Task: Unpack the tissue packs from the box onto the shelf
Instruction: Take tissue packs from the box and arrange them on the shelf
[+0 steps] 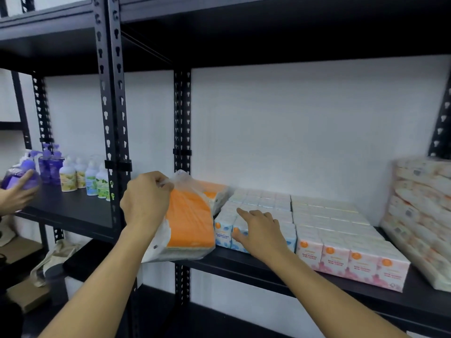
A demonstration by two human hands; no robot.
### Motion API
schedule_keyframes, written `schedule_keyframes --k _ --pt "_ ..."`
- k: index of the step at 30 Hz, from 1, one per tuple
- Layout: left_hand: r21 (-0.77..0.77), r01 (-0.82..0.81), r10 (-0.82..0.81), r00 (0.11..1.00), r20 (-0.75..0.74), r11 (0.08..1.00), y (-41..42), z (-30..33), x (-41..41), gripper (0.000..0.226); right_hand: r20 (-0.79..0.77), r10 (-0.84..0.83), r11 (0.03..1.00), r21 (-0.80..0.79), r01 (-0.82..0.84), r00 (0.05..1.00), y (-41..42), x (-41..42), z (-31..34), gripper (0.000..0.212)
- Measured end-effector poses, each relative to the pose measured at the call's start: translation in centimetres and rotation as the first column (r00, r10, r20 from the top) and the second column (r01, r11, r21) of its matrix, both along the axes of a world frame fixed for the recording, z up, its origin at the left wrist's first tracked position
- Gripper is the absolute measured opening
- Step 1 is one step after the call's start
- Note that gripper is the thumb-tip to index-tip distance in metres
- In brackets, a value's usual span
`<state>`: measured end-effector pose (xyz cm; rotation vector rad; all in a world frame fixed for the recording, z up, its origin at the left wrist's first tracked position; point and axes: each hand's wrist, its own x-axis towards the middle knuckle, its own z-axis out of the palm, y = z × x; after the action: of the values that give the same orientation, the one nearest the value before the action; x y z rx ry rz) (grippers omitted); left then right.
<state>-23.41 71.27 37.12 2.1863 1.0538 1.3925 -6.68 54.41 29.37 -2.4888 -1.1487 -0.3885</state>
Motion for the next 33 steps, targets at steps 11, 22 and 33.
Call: schedule_keyframes --k 11,22,33 --pt "-0.064 0.013 0.004 0.968 0.252 0.998 0.2 0.5 -1.0 0.018 -0.778 0.330 0.917 0.399 0.015 0.534 1.0 -8.3 3.2 0.065" --pt "-0.234 0.549 -0.445 0.811 0.379 0.802 -1.0 2.1 -1.8 0.025 -0.532 0.592 0.691 0.721 -0.043 0.605 3.4 -5.8 5.3 0.056" --pt "-0.029 0.679 -0.669 0.729 0.146 0.733 4.4 2.3 2.4 0.037 -0.500 0.689 0.558 0.828 0.055 0.526 4.4 3.0 10.0 0.038"
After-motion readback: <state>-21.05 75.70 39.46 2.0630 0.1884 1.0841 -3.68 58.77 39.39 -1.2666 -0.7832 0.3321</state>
